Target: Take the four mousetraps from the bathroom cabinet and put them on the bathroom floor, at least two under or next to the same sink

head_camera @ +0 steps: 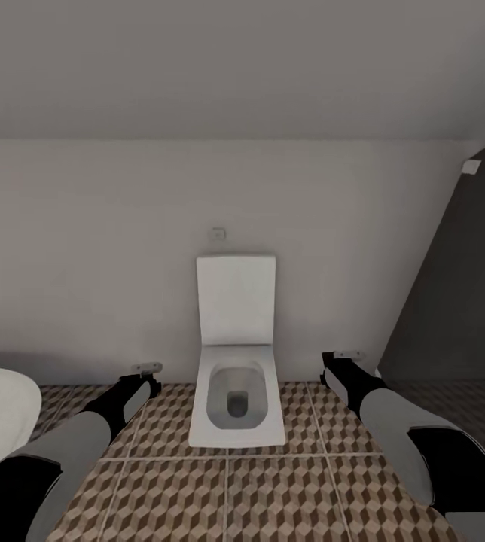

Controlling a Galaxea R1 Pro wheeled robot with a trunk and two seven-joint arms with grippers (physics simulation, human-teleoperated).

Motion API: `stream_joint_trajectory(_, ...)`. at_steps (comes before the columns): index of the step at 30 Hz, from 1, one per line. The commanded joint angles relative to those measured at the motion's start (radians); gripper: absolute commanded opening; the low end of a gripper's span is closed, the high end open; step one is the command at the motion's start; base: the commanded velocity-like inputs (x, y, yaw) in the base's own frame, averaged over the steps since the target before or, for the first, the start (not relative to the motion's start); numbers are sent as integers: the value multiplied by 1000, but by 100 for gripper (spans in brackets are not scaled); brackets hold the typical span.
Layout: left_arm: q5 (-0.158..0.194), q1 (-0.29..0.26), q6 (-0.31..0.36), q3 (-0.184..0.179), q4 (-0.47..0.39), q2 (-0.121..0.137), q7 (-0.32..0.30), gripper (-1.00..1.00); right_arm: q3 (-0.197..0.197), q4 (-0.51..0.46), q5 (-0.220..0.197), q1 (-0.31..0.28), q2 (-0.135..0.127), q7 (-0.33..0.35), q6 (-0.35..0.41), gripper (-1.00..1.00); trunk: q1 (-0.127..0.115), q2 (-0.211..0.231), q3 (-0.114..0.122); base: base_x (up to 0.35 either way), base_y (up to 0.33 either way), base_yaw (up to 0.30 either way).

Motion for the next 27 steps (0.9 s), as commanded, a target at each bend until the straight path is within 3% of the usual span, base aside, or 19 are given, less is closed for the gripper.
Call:
stream_joint_trajectory(1, 7, 0, 6, -9, -2, 1, 10, -100, 2, -2, -3, 0, 0, -2, 6, -100, 4, -8, -4, 0, 0, 0)
stream_joint_trajectory(27, 7, 0, 2, -12, 3, 0, 6, -100, 2, -1, -6, 1, 5, 1, 4, -100, 104, -190, -86, 0, 0, 0)
